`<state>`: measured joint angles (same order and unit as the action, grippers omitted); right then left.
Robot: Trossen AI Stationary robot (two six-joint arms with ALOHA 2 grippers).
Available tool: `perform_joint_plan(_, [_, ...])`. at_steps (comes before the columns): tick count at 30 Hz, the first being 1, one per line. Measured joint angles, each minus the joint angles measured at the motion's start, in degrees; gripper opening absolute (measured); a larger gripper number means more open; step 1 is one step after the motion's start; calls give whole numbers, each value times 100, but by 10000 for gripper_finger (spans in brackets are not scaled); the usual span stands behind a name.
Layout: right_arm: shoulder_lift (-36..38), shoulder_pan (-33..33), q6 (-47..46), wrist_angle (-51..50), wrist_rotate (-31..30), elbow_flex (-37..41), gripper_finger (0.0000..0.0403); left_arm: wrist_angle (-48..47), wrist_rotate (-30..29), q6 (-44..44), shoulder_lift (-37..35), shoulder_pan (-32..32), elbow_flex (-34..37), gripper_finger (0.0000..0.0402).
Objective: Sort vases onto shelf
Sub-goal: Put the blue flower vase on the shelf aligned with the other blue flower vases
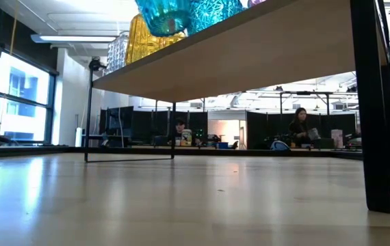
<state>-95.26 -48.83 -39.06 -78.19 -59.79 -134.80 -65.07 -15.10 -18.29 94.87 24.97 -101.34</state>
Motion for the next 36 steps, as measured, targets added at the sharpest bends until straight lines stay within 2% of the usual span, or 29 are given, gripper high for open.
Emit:
perform_joint_plan(13, [-2,-47,-101,0,-47,0,0,51,533,99,44,-437,0,16])
perform_joint_plan(26, [-4,-47,-97,0,-75,0,0,234,1007,145,270,-595,-2,17])
perform_joint_plan(36, [-4,-47,-97,-1,-73,0,0,277,999,165,306,-596,-7,17])
